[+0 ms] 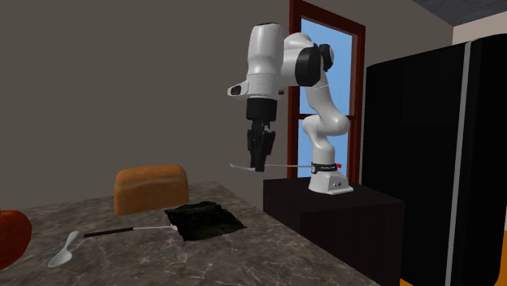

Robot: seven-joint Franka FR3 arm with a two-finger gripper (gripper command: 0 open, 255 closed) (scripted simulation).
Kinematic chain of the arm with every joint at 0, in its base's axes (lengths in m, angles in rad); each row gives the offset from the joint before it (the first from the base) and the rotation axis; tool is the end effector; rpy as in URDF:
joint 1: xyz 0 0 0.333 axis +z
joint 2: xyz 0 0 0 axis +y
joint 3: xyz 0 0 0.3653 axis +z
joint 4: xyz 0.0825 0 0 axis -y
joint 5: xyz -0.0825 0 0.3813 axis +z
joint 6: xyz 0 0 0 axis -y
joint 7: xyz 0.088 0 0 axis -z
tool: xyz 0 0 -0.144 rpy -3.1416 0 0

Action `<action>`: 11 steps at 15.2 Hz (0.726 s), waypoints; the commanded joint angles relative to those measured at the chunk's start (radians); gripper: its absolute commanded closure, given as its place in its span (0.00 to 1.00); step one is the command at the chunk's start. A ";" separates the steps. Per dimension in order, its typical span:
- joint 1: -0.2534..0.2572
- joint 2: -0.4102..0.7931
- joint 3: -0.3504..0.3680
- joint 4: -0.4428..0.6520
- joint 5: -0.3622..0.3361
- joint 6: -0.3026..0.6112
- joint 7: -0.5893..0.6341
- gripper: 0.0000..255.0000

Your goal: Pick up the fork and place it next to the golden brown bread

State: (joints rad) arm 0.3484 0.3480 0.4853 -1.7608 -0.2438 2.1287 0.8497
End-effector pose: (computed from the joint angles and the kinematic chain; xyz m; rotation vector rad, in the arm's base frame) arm 0.4784 0.4578 0.4044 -3.1219 -0.1202 -0.1290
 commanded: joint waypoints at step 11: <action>-0.154 -0.144 -0.032 -0.137 0.096 0.024 -0.214 1.00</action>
State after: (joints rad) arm 0.2188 0.2211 0.4616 -1.8687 -0.1598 2.1369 0.6720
